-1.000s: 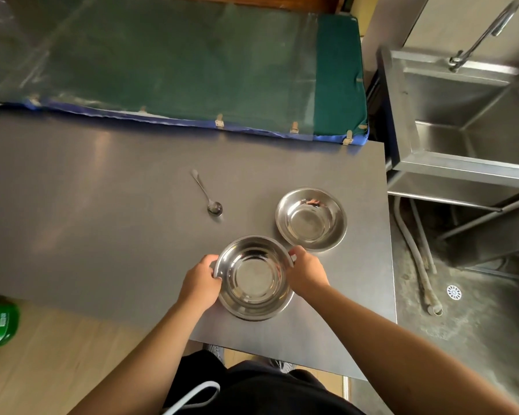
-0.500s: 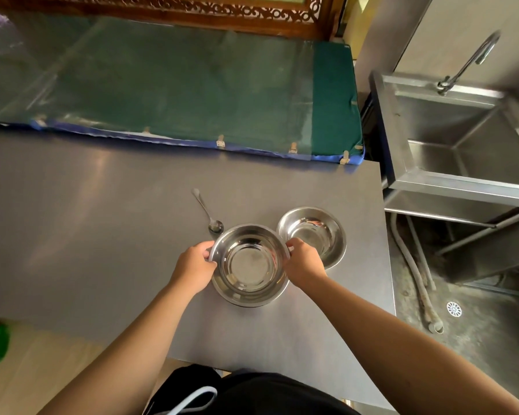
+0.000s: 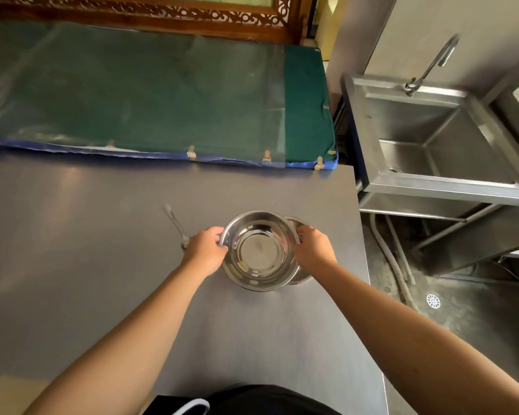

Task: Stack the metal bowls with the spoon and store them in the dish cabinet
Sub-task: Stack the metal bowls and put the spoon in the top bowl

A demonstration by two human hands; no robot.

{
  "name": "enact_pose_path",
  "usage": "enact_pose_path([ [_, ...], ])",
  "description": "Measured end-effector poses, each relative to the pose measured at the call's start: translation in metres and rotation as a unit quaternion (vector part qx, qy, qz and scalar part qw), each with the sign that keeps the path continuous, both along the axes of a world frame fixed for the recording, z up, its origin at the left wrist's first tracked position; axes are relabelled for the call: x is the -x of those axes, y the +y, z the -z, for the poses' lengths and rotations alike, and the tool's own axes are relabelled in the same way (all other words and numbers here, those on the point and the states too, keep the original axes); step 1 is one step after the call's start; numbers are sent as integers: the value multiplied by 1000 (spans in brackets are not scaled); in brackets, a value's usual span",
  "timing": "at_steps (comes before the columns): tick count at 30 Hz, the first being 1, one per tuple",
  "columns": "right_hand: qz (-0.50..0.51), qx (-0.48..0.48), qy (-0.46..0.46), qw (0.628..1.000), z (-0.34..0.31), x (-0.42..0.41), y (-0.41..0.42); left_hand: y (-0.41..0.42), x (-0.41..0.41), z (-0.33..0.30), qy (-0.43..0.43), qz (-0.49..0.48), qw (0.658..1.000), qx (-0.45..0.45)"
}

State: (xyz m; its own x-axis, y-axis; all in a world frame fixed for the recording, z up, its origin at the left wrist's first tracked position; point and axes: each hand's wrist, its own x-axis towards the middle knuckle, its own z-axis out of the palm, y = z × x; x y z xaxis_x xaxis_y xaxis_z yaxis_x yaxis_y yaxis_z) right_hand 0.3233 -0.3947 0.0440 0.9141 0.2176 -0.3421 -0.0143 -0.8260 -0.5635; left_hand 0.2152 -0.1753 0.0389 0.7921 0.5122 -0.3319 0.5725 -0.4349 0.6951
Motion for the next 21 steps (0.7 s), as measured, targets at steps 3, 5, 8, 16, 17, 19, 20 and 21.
enact_pose_path([
  [3,20,-1,2,1000,5,-12,-11,-9,-18,4,11,16,1000,-2],
  [5,35,-2,7,999,10,-20,-19,-15,-32,8,16,30,999,-5],
  [8,51,3,14,999,18,-30,-28,-23,-47,12,21,47,999,-10],
  [16,67,22,19,997,44,-45,-44,-38,-67,34,52,82,995,-7],
  [17,66,23,17,997,47,-46,-45,-40,-69,37,54,78,995,-6],
  [19,62,26,5,998,50,-48,-46,-43,-71,42,54,63,997,-8],
  [20,59,28,-3,998,51,-49,-46,-44,-72,44,52,58,997,-12],
  [21,54,31,-10,998,51,-50,-47,-44,-72,46,49,54,997,-17],
])
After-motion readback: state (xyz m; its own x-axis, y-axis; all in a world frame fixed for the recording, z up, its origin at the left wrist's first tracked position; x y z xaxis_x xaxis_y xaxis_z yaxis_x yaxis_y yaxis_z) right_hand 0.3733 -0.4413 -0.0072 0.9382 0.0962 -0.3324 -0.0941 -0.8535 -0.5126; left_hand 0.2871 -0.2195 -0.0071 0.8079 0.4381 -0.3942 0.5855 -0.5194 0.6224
